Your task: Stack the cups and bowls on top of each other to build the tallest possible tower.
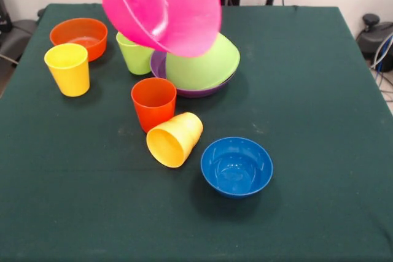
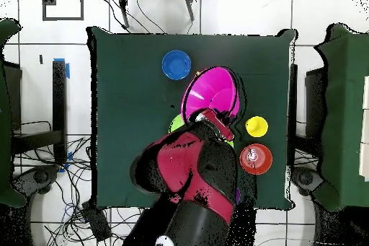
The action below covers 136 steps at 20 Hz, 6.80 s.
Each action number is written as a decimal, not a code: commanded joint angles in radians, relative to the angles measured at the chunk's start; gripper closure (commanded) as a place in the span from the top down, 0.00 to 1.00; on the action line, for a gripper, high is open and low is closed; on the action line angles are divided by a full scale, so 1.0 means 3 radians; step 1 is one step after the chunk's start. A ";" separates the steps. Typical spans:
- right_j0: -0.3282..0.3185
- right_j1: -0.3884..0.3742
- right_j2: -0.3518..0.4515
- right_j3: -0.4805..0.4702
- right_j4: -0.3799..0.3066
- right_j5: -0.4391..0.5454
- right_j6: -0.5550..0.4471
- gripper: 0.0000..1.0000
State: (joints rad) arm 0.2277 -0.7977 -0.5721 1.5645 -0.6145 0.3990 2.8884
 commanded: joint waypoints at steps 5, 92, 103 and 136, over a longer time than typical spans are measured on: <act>0.0480 0.0754 -0.0670 -0.0947 -0.1690 -0.0303 0.0112 0.00; 0.0657 0.3349 0.0340 -0.0984 -0.5199 0.2825 0.5429 0.00; 0.0549 0.3486 0.0249 -0.0866 -0.5308 0.3062 0.5367 0.00; 0.0058 0.4096 0.0594 -0.2182 -0.5221 0.3462 0.5157 0.00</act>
State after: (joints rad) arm 0.2634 0.3395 -0.6315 1.1497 -2.1718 1.3767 4.2005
